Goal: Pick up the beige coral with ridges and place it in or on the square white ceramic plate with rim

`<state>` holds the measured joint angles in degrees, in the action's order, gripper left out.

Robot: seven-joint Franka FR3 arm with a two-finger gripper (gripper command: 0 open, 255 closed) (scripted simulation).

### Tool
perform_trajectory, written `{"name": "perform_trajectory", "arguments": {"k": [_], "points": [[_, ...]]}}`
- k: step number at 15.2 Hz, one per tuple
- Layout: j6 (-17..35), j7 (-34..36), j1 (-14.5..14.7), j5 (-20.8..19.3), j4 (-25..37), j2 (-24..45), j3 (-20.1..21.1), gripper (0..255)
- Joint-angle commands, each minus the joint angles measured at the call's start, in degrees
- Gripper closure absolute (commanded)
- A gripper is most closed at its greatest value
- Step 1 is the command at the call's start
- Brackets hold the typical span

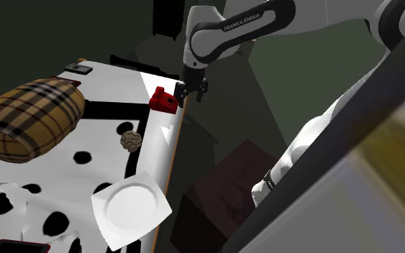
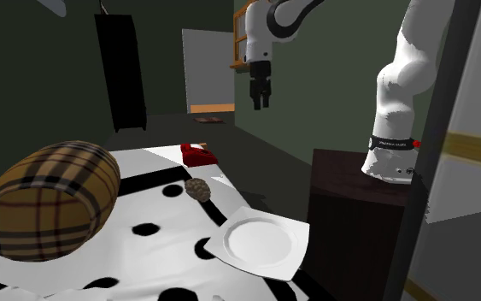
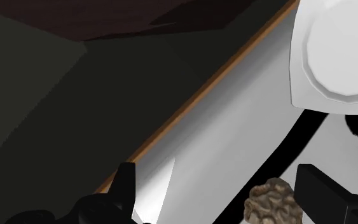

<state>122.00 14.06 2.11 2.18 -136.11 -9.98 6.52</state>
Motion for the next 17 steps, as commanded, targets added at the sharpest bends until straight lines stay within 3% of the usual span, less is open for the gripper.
{"name": "perform_trajectory", "arguments": {"k": [1, 9, 17], "points": [[3.08, 1.00, 0.17, -0.18, 2.03, 4.89, 0.48, 0], [10.72, 4.44, 1.25, -1.91, 12.95, 22.95, 1.05, 0], [13.55, 7.07, 3.21, -3.47, 28.71, 40.99, 0.47, 0]]}}
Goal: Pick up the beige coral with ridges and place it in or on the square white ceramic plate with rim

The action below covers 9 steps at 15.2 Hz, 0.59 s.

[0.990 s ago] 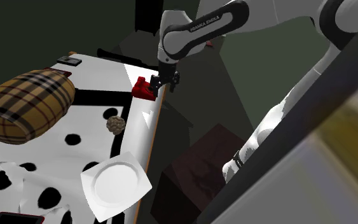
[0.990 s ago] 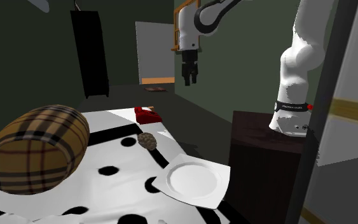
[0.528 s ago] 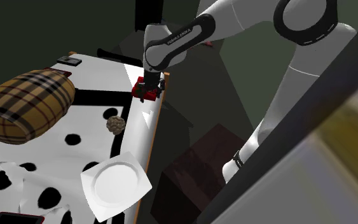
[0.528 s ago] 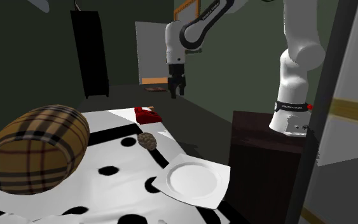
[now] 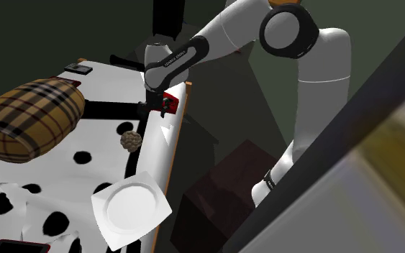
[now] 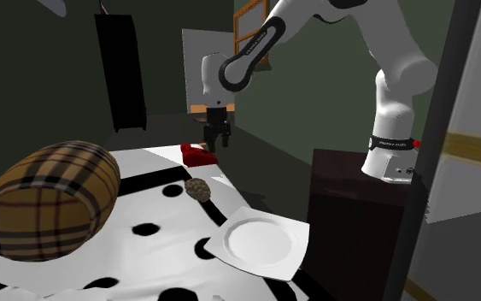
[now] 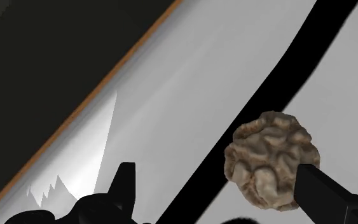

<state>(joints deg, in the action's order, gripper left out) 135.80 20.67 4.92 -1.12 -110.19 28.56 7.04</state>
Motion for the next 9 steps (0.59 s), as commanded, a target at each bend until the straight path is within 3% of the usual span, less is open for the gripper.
{"name": "perform_trajectory", "arguments": {"k": [1, 7, 9], "points": [[-0.23, 0.70, 0.68, -0.29, 5.14, 4.73, -0.15, 0], [-2.00, 1.79, 2.34, -0.70, 21.75, 19.08, -0.71, 0], [-1.72, 1.84, 2.47, -0.74, 22.70, 20.28, -0.77, 0]]}}
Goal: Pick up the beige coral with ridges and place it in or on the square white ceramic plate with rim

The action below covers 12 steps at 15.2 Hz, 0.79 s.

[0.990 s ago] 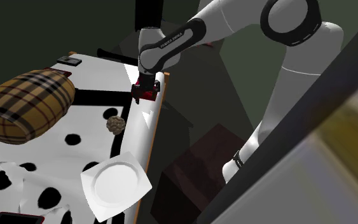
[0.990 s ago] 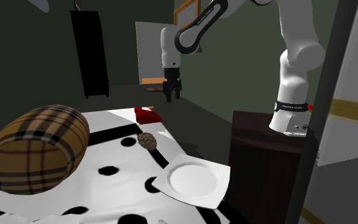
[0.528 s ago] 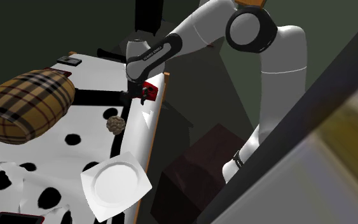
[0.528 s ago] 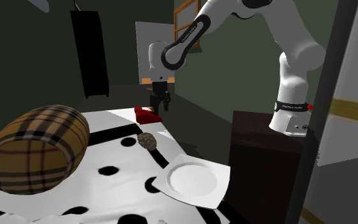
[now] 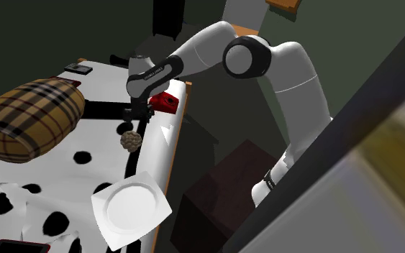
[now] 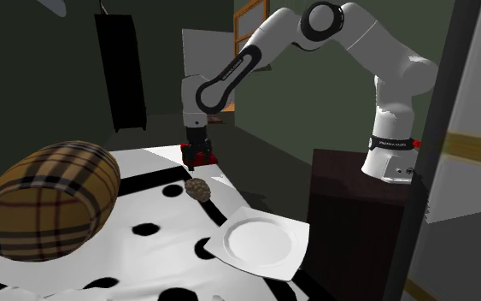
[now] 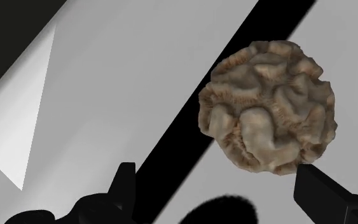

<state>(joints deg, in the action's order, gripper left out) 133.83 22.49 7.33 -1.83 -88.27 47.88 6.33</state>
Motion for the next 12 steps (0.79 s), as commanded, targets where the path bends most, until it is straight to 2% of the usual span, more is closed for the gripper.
{"name": "perform_trajectory", "arguments": {"k": [1, 6, 12], "points": [[0.66, 0.04, 0.12, -0.06, 0.93, 1.53, -0.09, 0], [2.87, 0.13, 0.43, -0.24, 2.00, 4.81, -0.29, 0], [2.87, 0.11, 0.45, -0.20, 2.02, 4.82, -0.32, 0]]}}
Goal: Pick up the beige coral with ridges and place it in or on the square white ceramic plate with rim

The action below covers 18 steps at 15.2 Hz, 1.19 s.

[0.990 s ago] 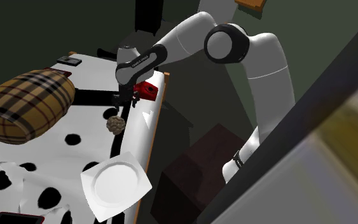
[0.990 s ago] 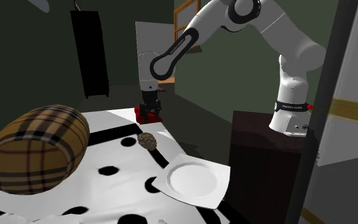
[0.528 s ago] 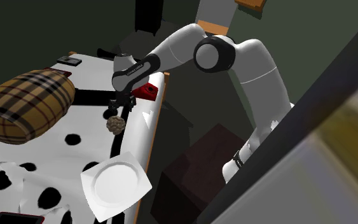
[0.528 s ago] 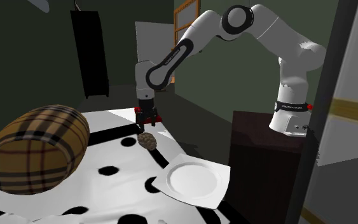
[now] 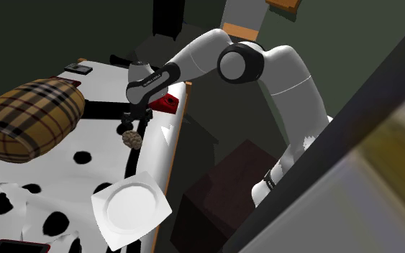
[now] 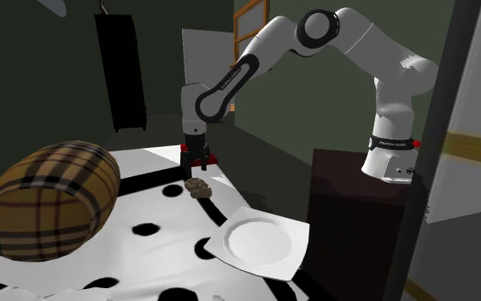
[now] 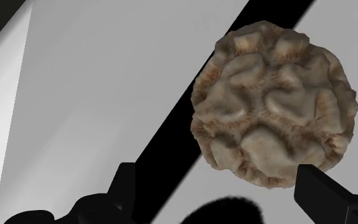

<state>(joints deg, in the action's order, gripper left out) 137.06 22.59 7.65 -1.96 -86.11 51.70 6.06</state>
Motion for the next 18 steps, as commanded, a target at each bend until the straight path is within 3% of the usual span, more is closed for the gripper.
{"name": "perform_trajectory", "arguments": {"k": [1, 2, 3, 6, 9, 11, 12, 13, 16, 18], "points": [[-0.36, 0.01, 0.13, -0.07, -0.15, 1.00, -0.06, 0], [-0.36, 0.01, 0.13, -0.07, -0.15, 1.00, -0.06, 0], [-0.30, -0.10, 0.04, -0.07, -0.18, 1.04, -0.07, 255], [-0.26, -0.46, -0.30, -0.06, -0.56, 0.72, -0.09, 255], [-2.56, -0.85, -0.51, -0.03, 3.28, 2.28, -0.13, 255], [-1.63, -0.81, -0.58, 0.00, 1.29, 1.22, -0.08, 255], [1.37, -0.75, -0.70, -0.05, 1.71, 0.65, -0.23, 255], [1.37, -0.75, -0.70, -0.05, 1.71, 0.65, -0.23, 0], [-7.18, 19.24, 13.68, -6.88, 4.86, 1.11, -10.21, 0], [-17.76, 29.82, 21.18, -9.74, 13.10, 5.81, -14.63, 0]]}}
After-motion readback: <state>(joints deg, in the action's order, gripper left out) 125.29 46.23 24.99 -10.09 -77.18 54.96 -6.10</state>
